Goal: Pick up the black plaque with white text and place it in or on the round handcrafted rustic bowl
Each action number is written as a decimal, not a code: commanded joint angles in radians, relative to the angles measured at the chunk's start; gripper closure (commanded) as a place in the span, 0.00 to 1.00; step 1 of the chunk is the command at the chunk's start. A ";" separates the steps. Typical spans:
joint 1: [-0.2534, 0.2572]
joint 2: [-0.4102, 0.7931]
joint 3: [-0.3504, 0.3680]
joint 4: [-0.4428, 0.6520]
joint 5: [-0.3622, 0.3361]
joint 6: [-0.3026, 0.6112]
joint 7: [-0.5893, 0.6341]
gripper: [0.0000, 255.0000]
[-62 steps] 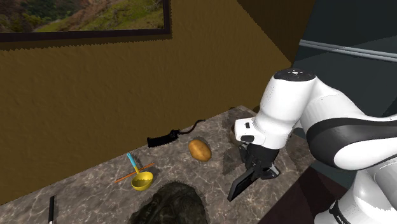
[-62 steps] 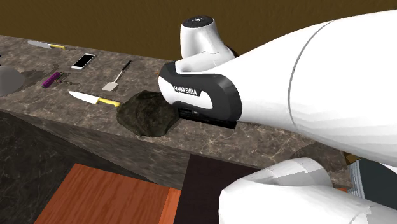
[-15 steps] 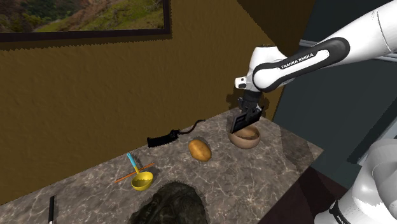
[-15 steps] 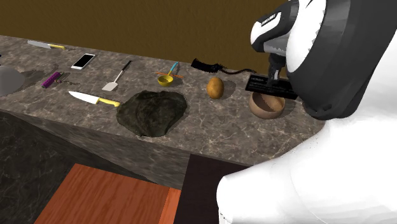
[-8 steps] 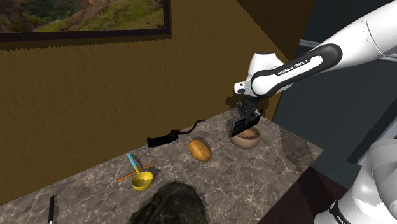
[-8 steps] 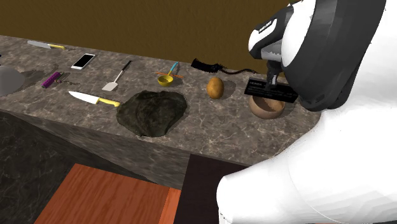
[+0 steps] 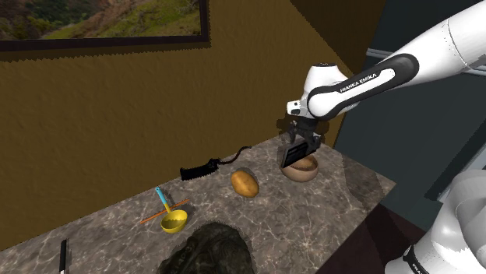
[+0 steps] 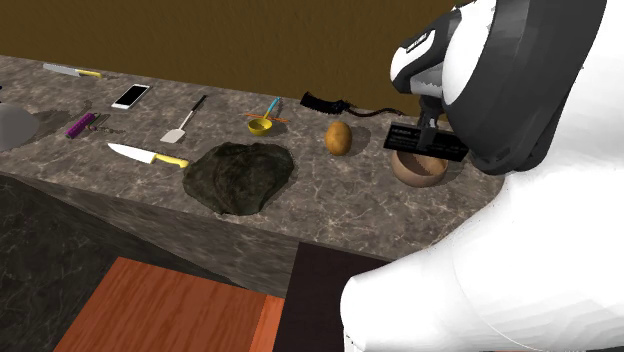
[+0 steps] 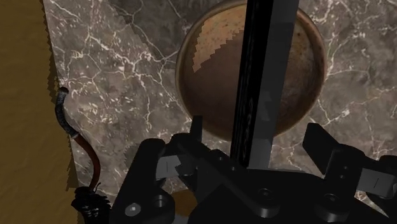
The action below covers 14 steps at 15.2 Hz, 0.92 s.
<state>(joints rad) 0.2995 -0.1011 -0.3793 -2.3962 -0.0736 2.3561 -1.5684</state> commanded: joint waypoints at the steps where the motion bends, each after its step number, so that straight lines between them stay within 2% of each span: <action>1: 0.000 0.000 0.000 0.000 0.000 0.000 0.000 0.00; 2: 0.000 0.002 0.000 0.001 0.001 0.001 -0.001 0.00; 6: -0.002 -0.082 0.012 0.055 -0.028 -0.134 0.022 0.00; 14: -0.002 -0.082 0.012 0.055 -0.028 -0.134 0.022 0.00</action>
